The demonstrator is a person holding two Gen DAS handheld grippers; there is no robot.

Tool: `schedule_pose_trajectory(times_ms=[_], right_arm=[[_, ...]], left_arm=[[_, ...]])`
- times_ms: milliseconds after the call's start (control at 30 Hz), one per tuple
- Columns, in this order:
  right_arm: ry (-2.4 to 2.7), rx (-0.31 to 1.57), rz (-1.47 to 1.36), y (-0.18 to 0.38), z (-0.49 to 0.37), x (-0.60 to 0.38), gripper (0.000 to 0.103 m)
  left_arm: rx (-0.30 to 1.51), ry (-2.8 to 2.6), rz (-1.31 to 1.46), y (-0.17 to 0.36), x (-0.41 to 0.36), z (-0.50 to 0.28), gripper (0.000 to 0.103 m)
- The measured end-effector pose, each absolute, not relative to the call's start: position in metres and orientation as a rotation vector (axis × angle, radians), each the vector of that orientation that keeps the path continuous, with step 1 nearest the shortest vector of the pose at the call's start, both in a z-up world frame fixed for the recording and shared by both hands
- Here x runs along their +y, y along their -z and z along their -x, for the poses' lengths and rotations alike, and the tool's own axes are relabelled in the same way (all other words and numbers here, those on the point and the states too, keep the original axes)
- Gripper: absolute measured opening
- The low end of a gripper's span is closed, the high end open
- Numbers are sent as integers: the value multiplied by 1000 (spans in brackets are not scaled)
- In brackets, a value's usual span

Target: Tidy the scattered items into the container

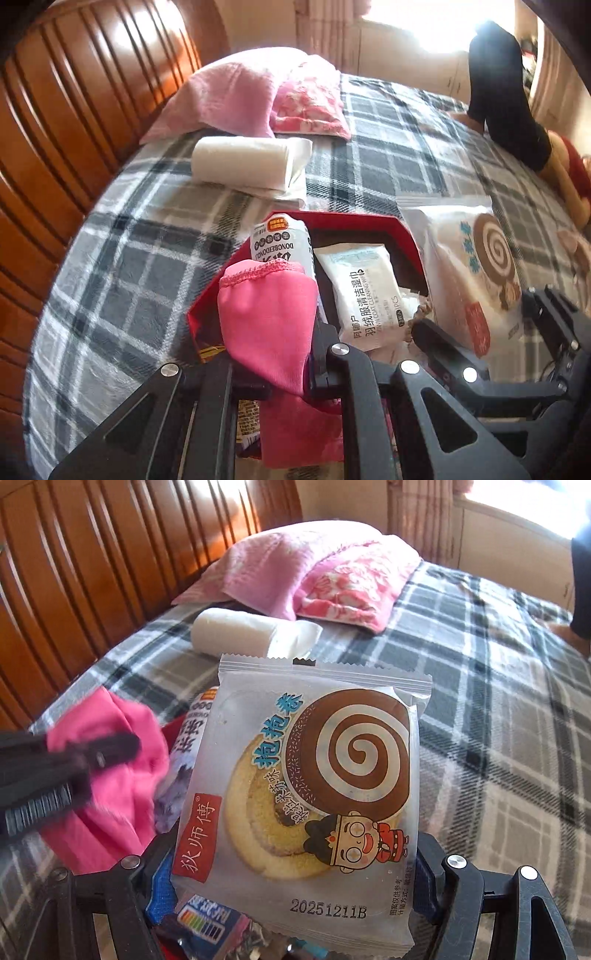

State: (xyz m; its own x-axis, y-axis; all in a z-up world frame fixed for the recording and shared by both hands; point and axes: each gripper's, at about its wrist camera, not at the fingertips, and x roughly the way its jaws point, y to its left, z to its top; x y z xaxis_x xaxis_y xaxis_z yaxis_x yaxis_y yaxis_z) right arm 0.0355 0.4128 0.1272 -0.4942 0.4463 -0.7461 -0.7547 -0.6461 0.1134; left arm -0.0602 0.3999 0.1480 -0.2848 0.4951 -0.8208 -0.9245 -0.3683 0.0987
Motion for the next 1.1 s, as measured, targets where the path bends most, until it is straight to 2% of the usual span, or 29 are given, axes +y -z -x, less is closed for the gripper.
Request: schedule_pose_trajectory(times_ms=[100,333,367,400,433,467,500,567,633,667,800,967,1100], right_arm=[[-2155,634,894,-120,-36,423,81],[-2237,740,884,-104,-38,428,83],[-2243,766,878,-102,-38,428,83],[-2246,788,866,-100,-40,428,84],[-2243,806,856,-99,-42,428,87],[-2234,822,852,-99,-45,428,87],[-2228,840,847,-100,-48,428,87],[-2223,844,805,-103,-56,427,92],[-2203,785,773,-110,-58,423,102],[-2203,743,773,-114,-56,420,103],[-2178,622,804,-125,-49,406,103],[-2189,680,779,-137,-57,377,103],[-2267,694,751,-149,-58,318,103]], left_arm=[[704,-1819,872,-150,399,59,14],[807,-1862,784,-144,394,59,15],[791,-1861,795,-144,392,62,23],[775,-1877,809,-145,390,66,44],[759,-1916,813,-146,387,71,59],[746,-1964,813,-148,383,76,90],[726,-2004,816,-151,379,81,101],[628,-2024,806,-160,368,90,103],[562,-2016,799,-169,359,95,103],[558,-2013,788,-173,356,96,103],[573,-2043,726,-187,337,96,103],[538,-2075,729,-190,284,100,103],[567,-2178,696,-163,219,99,103]])
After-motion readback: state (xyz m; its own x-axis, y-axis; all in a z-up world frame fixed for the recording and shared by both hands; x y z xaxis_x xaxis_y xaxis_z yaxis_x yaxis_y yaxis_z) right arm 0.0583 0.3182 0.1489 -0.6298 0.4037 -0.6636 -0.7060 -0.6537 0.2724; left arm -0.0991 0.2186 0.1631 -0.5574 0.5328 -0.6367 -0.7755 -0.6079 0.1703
